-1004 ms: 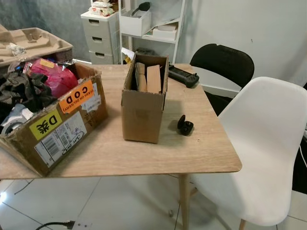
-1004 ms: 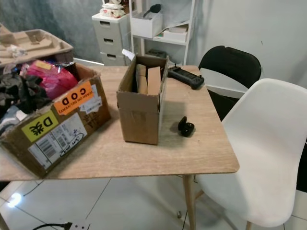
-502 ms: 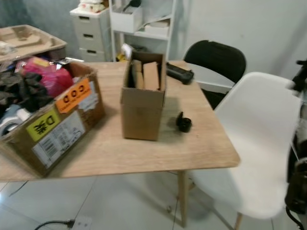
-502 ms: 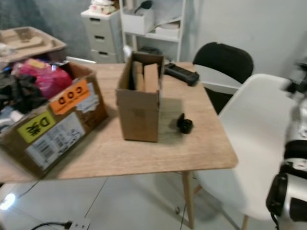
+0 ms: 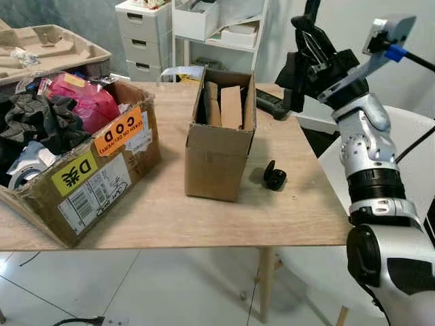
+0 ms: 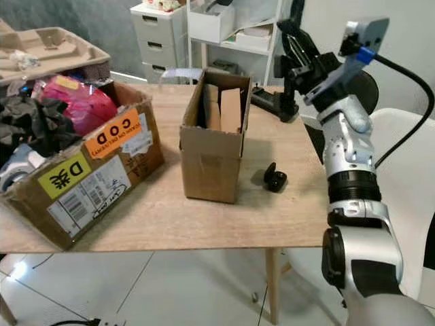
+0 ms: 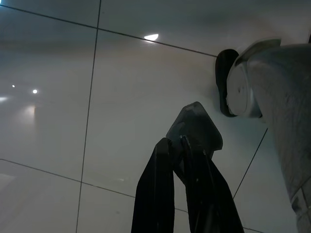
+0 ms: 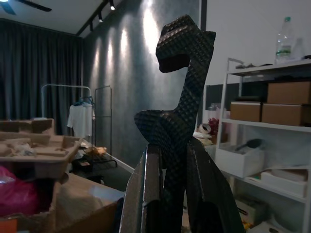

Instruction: Picking trash to rubbish bin

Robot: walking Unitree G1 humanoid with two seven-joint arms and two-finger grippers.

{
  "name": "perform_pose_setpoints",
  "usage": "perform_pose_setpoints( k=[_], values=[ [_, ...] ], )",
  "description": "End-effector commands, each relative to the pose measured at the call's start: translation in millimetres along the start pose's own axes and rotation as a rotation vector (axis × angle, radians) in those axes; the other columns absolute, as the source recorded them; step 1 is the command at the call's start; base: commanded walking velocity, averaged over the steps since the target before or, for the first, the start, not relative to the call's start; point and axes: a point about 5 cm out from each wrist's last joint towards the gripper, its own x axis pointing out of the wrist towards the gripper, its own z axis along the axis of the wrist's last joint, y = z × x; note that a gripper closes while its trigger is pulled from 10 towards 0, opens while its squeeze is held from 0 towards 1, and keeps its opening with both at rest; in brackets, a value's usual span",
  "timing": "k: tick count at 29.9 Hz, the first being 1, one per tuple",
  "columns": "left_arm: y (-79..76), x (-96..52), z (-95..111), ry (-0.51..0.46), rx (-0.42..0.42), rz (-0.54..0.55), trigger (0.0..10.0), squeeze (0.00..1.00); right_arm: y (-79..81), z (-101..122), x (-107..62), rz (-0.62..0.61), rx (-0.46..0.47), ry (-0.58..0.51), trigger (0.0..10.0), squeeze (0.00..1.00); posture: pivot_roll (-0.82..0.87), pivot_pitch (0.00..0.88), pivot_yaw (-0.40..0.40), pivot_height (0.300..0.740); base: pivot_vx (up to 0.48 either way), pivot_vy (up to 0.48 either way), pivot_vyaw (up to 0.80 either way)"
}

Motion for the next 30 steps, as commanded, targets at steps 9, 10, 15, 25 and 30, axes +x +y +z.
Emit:
perform_pose_setpoints(
  k=[9,10,15,25,30],
  values=[
    [-3.3,-1.9,-15,0.035,0.004,-0.01,10.0,0.0,19.1,6,18.4,0.084,0.137,-0.111,10.0,0.0,0.02,0.086,0.0,0.74,0.0,0.0,0.0],
    [-3.2,-2.3,-16,0.039,0.006,-0.011,10.0,0.0,21.1,8,21.7,0.089,0.173,-0.134,10.0,0.0,0.01,0.094,0.0,0.74,0.0,0.0,0.0],
    [-2.8,-4.1,-25,0.054,0.012,-0.012,10.0,0.0,35.7,2,28.0,0.199,0.344,-0.18,10.0,0.0,0.03,0.127,-0.005,0.74,0.0,0.0,0.0],
    [5.1,-9.4,-42,0.069,-0.046,0.018,10.0,0.0,34.4,0,32.0,0.238,0.306,-0.149,10.0,0.0,0.07,0.184,-0.002,0.74,0.0,0.0,0.0],
    [14.3,-12.9,-49,0.071,-0.07,0.045,10.0,0.0,24.7,-1,30.3,0.19,0.248,-0.124,10.0,0.0,0.08,0.21,0.002,0.74,0.0,0.0,0.0]
  ],
)
